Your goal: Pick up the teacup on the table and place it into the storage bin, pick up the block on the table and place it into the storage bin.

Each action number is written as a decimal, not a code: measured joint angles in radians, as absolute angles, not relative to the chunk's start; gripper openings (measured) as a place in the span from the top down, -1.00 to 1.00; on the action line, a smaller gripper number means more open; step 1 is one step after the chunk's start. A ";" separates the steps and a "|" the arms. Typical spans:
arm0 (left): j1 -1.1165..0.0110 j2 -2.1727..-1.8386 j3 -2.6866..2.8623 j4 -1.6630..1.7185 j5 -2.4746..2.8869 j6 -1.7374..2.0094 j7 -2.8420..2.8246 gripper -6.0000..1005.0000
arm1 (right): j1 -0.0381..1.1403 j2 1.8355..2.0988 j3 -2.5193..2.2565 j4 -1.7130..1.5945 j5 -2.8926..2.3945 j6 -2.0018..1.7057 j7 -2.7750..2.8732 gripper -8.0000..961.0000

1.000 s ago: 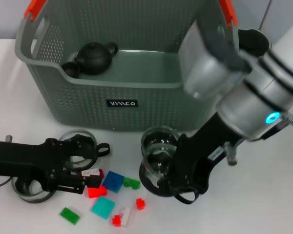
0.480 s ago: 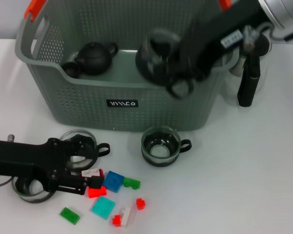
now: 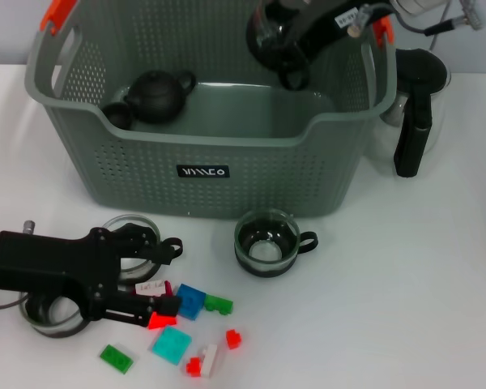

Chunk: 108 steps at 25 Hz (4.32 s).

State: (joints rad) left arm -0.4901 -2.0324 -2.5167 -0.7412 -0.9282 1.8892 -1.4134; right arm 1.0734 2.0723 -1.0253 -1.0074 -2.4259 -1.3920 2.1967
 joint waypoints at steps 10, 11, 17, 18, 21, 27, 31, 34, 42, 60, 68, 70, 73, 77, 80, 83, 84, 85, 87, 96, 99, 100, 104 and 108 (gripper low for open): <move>-0.497 -2.030 -2.506 -0.718 -0.928 1.883 -1.397 -0.65 | 1.145 2.042 -1.044 -0.700 -2.427 -1.093 2.192 0.86; -0.496 -2.030 -2.506 -0.718 -0.928 1.882 -1.396 -0.65 | 1.148 2.042 -1.052 -0.687 -2.427 -1.072 2.192 0.86; -0.494 -2.029 -2.506 -0.716 -0.928 1.880 -1.385 -0.65 | 1.178 2.053 -1.104 -0.592 -2.428 -0.976 2.196 0.86; -0.493 -2.029 -2.507 -0.716 -0.928 1.879 -1.384 -0.65 | 1.184 2.056 -1.111 -0.576 -2.428 -0.965 2.196 0.86; -0.490 -2.030 -2.507 -0.715 -0.928 1.879 -1.380 -0.65 | 1.192 2.070 -1.122 -0.555 -2.428 -0.941 2.193 0.86; -0.489 -2.028 -2.507 -0.705 -0.928 1.877 -1.374 -0.65 | 1.216 2.093 -1.139 -0.534 -2.428 -0.911 2.208 0.86; -0.487 -2.029 -2.506 -0.703 -0.928 1.876 -1.368 -0.65 | 1.234 2.100 -1.144 -0.490 -2.424 -0.885 2.216 0.86; -0.486 -2.028 -2.506 -0.691 -0.928 1.869 -1.364 -0.65 | 1.241 2.102 -1.148 -0.467 -2.420 -0.875 2.218 0.86; -0.489 -2.025 -2.506 -0.681 -0.928 1.862 -1.360 -0.65 | 1.244 2.107 -1.181 -0.463 -2.416 -0.882 2.228 0.86; -0.490 -2.025 -2.506 -0.681 -0.928 1.855 -1.359 -0.65 | 1.242 2.106 -1.230 -0.453 -2.391 -0.873 2.229 0.86; -0.488 -2.025 -2.506 -0.681 -0.928 1.854 -1.359 -0.65 | 1.242 2.105 -1.230 -0.462 -2.391 -0.886 2.223 0.76; -0.488 -2.025 -2.506 -0.681 -0.928 1.854 -1.360 -0.65 | 1.242 2.105 -1.230 -0.463 -2.391 -0.887 2.220 0.65; -0.487 -2.025 -2.507 -0.681 -0.928 1.854 -1.360 -0.65 | 1.239 2.104 -1.230 -0.476 -2.391 -0.891 2.219 0.44; -0.485 -2.023 -2.508 -0.680 -0.928 1.855 -1.361 -0.65 | 1.211 2.101 -1.222 -0.553 -2.392 -0.910 2.223 0.11; -0.483 -2.016 -2.513 -0.680 -0.928 1.861 -1.362 -0.65 | 1.164 2.098 -1.210 -0.670 -2.378 -0.925 2.232 -0.06; -0.478 -2.012 -2.514 -0.679 -0.928 1.864 -1.366 -0.65 | 1.116 2.096 -1.184 -0.810 -2.336 -0.975 2.233 -0.18; -0.476 -2.011 -2.515 -0.680 -0.928 1.865 -1.367 -0.65 | 1.097 2.095 -1.171 -0.862 -2.318 -1.010 2.232 -0.19; -0.475 -2.011 -2.515 -0.679 -0.928 1.866 -1.368 -0.65 | 1.079 2.094 -1.159 -0.915 -2.299 -1.051 2.231 -0.20; -0.474 -2.010 -2.516 -0.680 -0.928 1.867 -1.368 -0.65 | 1.052 2.093 -1.144 -1.003 -2.271 -1.137 2.228 -0.22; -0.471 -2.009 -2.516 -0.679 -0.928 1.874 -1.369 -0.65 | 0.977 2.093 -1.131 -1.227 -2.197 -1.686 2.260 -0.28; -0.465 -2.010 -2.516 -0.679 -0.928 1.876 -1.370 -0.65 | 0.963 2.098 -1.154 -1.216 -2.203 -1.757 2.290 -0.28; -0.463 -2.010 -2.516 -0.679 -0.928 1.876 -1.370 -0.65 | 0.957 2.097 -1.166 -1.211 -2.207 -1.758 2.301 -0.28; -0.459 -2.009 -2.516 -0.679 -0.928 1.876 -1.370 -0.65 | 0.952 2.097 -1.202 -1.172 -2.244 -1.756 2.328 -0.28; -0.458 -2.006 -2.516 -0.679 -0.928 1.875 -1.370 -0.65 | 0.961 2.100 -1.273 -1.140 -2.279 -1.740 2.339 -0.28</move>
